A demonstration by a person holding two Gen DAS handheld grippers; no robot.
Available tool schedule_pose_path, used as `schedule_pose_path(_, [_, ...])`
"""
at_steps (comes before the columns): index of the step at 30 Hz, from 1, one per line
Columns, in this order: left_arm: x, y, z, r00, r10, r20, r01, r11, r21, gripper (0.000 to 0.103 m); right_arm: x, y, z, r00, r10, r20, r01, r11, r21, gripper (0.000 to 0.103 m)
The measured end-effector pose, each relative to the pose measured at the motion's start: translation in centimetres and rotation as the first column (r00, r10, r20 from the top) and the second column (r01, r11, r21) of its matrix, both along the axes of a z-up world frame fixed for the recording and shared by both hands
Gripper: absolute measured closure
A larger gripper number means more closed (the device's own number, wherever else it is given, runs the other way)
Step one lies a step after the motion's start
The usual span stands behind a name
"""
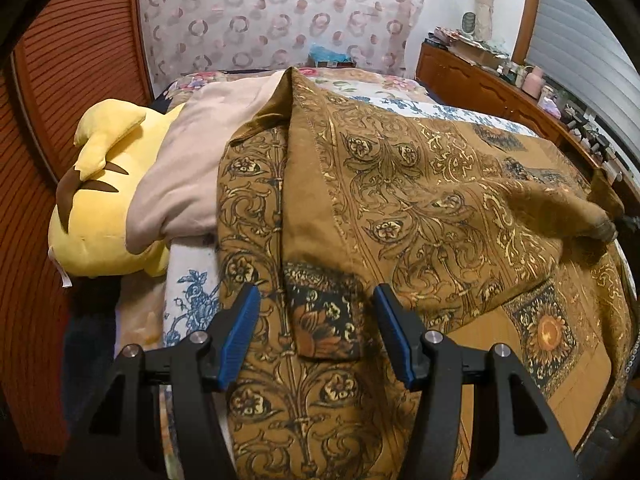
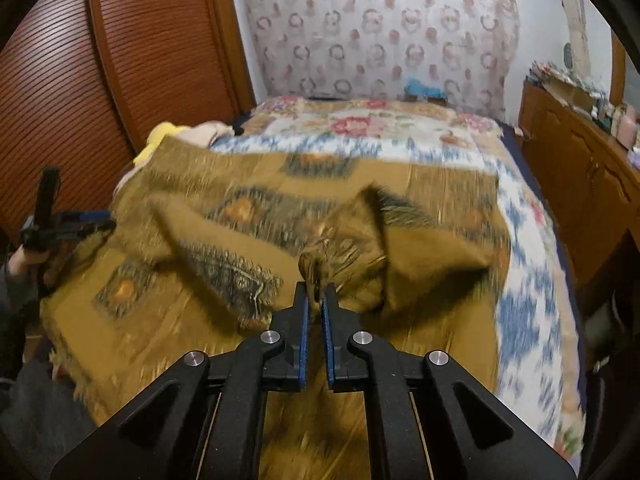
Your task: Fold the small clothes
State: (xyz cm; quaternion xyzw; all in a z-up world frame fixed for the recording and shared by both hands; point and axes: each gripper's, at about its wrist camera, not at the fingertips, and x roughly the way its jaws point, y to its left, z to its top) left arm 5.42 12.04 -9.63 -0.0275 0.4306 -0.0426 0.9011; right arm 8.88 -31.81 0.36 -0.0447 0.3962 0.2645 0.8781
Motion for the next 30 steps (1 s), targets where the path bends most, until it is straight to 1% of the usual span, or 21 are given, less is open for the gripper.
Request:
schedule_pose_path(2, [0.0,0.1,0.0,1.000,0.001,-0.004,-0.001,1.000,0.002,0.045,-0.9,-0.4,-0.6,1.000,-0.014,-0.017,0.014,1.000,-0.007,0.098])
schedule_pose_path(4, [0.1,0.2,-0.2,1.000,0.005,-0.007,-0.005,1.000,0.002,0.045,-1.5,-0.8,-0.9,0.999,-0.030,-0.017,0.030,0.999,-0.018,0.094])
schedule_pose_path(5, [0.2,0.2,-0.3,1.000,0.006,-0.010,-0.006,1.000,0.001,0.045,-1.7,-1.0,-0.8,0.999,-0.035,-0.016,0.035,0.999,-0.018,0.090])
schedule_pose_path(6, [0.2,0.2,-0.4,1.000,0.009,-0.009,-0.009,1.000,0.001,0.045,-1.9,-1.1,-0.6,0.999,-0.045,-0.010,0.045,0.999,-0.018,0.083])
schedule_pose_path(7, [0.3,0.1,-0.4,1.000,0.011,-0.008,-0.011,1.000,0.003,0.045,-1.9,-1.2,-0.4,0.998,-0.055,-0.001,0.055,0.998,-0.022,0.079])
schedule_pose_path(9, [0.4,0.0,-0.4,1.000,0.010,-0.007,-0.010,1.000,0.011,0.045,-2.1,-1.4,0.3,0.997,-0.073,0.029,0.075,0.997,-0.035,0.063])
schedule_pose_path(11, [0.4,-0.2,-0.4,1.000,0.010,-0.005,-0.010,1.000,0.015,0.045,-2.3,-1.7,1.1,0.994,-0.089,0.063,0.092,0.995,-0.039,0.055])
schedule_pose_path(13, [0.4,-0.2,-0.4,1.000,0.009,-0.004,-0.009,1.000,0.014,0.045,-2.5,-2.1,2.1,0.991,-0.098,0.091,0.101,0.994,-0.030,0.053])
schedule_pose_path(14, [0.4,-0.1,-0.4,1.000,0.008,-0.003,-0.008,1.000,0.011,0.045,-2.5,-2.2,2.4,0.989,-0.103,0.107,0.106,0.994,-0.029,0.050])
schedule_pose_path(15, [0.4,-0.2,-0.3,1.000,0.006,-0.001,-0.006,1.000,0.005,0.052,-2.5,-2.5,2.6,0.987,-0.110,0.121,0.114,0.993,-0.032,0.048])
schedule_pose_path(17, [0.5,0.0,-0.2,1.000,0.001,0.000,-0.001,1.000,-0.007,0.059,-2.1,-3.2,2.8,0.981,-0.137,0.141,0.145,0.988,-0.050,0.047])
schedule_pose_path(18, [0.5,0.1,-0.2,1.000,-0.004,0.001,0.004,1.000,-0.014,0.065,-1.6,-3.7,2.5,0.978,-0.155,0.136,0.164,0.985,-0.060,0.047])
schedule_pose_path(20, [0.5,-0.1,-0.2,1.000,-0.014,0.000,0.014,1.000,-0.017,0.070,-0.7,-4.5,1.6,0.977,-0.179,0.118,0.189,0.978,-0.083,0.047])
schedule_pose_path(22, [0.6,-0.3,-0.2,1.000,-0.025,0.001,0.025,0.999,-0.020,0.077,0.4,-5.1,0.0,0.978,-0.195,0.071,0.203,0.973,-0.112,0.047])
schedule_pose_path(23, [0.6,-0.4,-0.2,1.000,-0.030,0.001,0.030,0.999,-0.022,0.081,1.0,-5.5,-1.2,0.980,-0.196,0.031,0.198,0.973,-0.121,0.047])
schedule_pose_path(26, [0.5,-0.8,0.0,0.999,-0.051,0.007,0.051,0.998,-0.025,0.100,1.9,-5.8,-3.4,0.981,-0.189,-0.033,0.183,0.974,-0.129,0.047])
schedule_pose_path(28, [0.3,-1.1,0.3,0.998,-0.051,0.025,0.051,0.999,-0.005,0.102,2.0,-5.8,-4.1,0.982,-0.178,-0.055,0.171,0.979,-0.114,0.057])
schedule_pose_path(30, [-0.2,-1.0,1.1,0.997,-0.054,0.058,0.055,0.998,-0.021,0.102,1.8,-5.8,-4.2,0.984,-0.169,-0.050,0.163,0.981,-0.109,0.083])
